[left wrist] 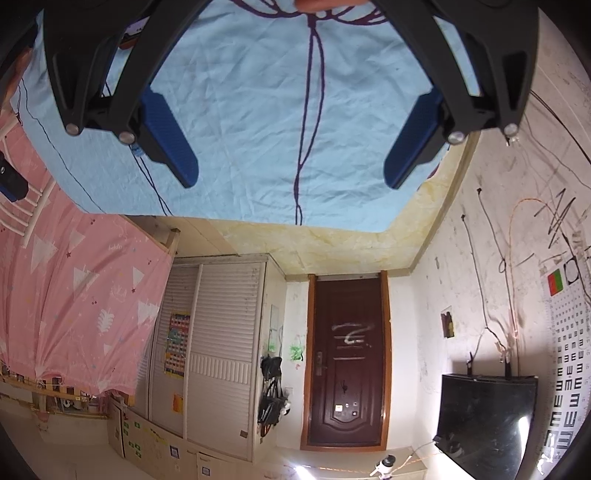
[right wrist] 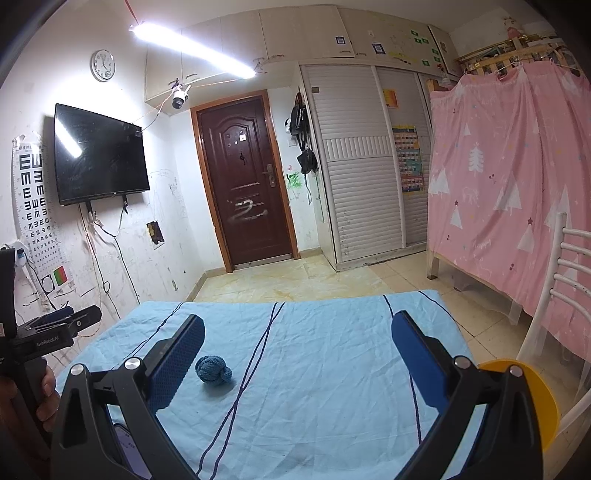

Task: Collect trash

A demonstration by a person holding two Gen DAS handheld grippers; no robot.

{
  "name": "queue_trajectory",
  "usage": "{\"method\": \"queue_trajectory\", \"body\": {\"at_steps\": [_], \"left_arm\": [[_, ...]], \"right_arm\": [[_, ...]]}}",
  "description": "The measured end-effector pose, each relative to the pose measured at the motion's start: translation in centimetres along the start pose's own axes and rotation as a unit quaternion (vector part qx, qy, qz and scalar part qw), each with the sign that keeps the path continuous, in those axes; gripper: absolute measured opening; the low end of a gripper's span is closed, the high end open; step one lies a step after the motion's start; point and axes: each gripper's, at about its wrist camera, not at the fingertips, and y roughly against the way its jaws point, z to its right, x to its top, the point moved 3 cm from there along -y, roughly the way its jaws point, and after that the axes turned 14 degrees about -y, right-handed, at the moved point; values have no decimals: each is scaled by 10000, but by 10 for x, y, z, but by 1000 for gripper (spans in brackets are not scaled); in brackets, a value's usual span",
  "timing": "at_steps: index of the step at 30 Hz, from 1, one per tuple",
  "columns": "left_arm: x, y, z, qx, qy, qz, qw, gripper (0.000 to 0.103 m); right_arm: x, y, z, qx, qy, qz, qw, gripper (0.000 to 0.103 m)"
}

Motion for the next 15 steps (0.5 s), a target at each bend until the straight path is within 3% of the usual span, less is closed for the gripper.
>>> {"method": "queue_trajectory", "body": {"at_steps": [15], "left_arm": [[2,2,1,71,-59,76,9999,97]], "right_arm": [[0,1,1,5,-5,17,10000,94]]}}
